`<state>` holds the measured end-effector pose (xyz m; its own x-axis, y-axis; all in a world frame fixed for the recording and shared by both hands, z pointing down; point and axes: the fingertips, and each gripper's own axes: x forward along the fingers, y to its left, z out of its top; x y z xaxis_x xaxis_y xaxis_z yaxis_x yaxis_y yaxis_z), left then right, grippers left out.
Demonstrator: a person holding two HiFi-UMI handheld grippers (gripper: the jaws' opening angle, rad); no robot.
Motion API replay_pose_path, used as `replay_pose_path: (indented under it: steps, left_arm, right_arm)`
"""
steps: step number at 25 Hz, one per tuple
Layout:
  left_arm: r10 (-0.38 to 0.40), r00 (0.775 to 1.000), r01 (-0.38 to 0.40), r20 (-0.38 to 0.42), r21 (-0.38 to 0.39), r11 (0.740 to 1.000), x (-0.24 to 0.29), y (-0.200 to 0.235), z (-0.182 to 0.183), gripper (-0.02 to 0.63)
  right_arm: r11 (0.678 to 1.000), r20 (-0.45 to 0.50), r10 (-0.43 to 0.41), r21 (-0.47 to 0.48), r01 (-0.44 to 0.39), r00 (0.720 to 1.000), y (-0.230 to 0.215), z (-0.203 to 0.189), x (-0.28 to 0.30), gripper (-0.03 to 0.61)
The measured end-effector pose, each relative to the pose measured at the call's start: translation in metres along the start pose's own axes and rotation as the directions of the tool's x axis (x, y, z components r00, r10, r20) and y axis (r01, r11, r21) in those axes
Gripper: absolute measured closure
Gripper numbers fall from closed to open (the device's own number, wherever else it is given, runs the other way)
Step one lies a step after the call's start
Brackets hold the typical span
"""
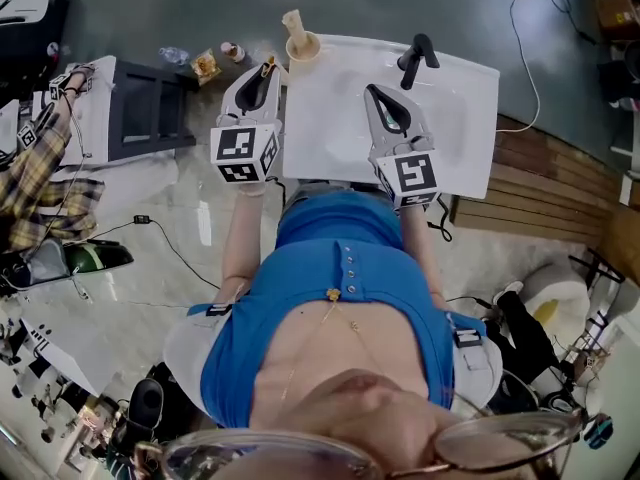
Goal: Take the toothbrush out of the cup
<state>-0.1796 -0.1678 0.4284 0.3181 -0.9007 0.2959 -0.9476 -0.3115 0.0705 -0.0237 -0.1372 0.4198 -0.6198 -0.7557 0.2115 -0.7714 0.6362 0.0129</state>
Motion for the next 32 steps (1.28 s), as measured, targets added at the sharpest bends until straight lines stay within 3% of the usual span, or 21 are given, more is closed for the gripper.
replay_pose_path:
  steps: [15, 23, 28, 32]
  left_arm:
    - [0.017, 0.984, -0.032, -0.177, -0.082, 0.996, -0.023, -0.008, -0.057, 0.565]
    - [-0.027, 0.957, -0.013, -0.290, -0.138, 0.990, -0.031, -0.015, -0.084, 0.566]
    - [-0.083, 0.921, 0.031, -0.381, -0.142, 0.989, -0.031, -0.025, -0.103, 0.565]
    - [-0.083, 0.925, 0.026, -0.371, -0.155, 0.988, -0.017, -0.024, -0.108, 0.563]
  right_arm:
    - [0.995, 0.007, 0.101, -0.013, -0.101, 0.995, 0.013, -0.004, 0.014, 0.577]
    - [0.991, 0.005, 0.135, -0.016, -0.135, 0.991, 0.017, -0.003, 0.022, 0.577]
    - [0.990, 0.002, 0.141, -0.016, -0.141, 0.990, 0.019, -0.001, 0.023, 0.577]
    - [0.991, -0.005, 0.130, -0.012, -0.130, 0.991, 0.012, -0.004, 0.024, 0.577]
